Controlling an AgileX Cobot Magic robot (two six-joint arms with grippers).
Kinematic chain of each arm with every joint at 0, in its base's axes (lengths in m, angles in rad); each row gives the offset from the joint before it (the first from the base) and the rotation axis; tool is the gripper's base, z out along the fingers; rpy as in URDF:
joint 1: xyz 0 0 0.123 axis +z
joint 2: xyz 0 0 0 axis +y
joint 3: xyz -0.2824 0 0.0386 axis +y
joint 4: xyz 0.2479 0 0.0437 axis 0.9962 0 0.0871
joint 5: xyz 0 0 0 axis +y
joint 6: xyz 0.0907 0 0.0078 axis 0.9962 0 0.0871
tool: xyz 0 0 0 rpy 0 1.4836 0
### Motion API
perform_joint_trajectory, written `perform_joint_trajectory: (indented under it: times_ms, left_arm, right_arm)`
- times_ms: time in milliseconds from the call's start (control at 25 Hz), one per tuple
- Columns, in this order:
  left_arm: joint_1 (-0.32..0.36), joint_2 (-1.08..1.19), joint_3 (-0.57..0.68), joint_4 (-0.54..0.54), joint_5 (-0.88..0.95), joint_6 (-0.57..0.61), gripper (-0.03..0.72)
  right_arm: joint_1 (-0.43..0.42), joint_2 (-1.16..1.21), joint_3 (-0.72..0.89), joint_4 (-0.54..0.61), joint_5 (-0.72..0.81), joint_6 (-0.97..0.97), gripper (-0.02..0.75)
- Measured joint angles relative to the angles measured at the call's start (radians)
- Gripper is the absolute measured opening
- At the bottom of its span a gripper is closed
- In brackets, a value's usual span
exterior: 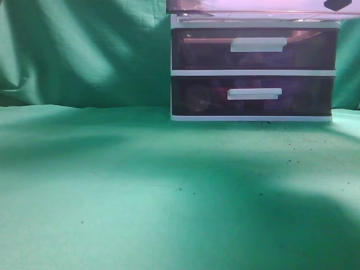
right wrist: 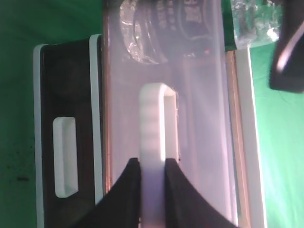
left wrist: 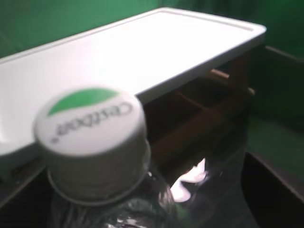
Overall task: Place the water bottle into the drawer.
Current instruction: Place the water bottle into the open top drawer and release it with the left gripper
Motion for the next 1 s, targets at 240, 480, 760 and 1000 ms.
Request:
perform_joint_trajectory:
  times_ms: [240, 480, 760, 1000]
  left_arm:
    - [0.001, 0.022, -0.004, -0.005, -0.358, 0.000, 0.571]
    - [0.001, 0.195, -0.084, -0.027, -0.656, 0.000, 0.545]
    - [0.002, 0.365, -0.245, -0.016, -0.750, 0.000, 0.545]
    - [-0.013, 0.242, -0.277, 0.263, -0.208, -0.146, 0.545]
  right_arm:
    - [0.002, 0.000, 0.000, -0.002, 0.000, 0.011, 0.097]
    - [0.001, 0.000, 0.000, -0.006, 0.004, 0.034, 0.097]
    - [0.001, 0.000, 0.000, -0.017, 0.004, 0.062, 0.097]
    - [0.001, 0.000, 0.000, -0.017, 0.004, 0.061, 0.097]
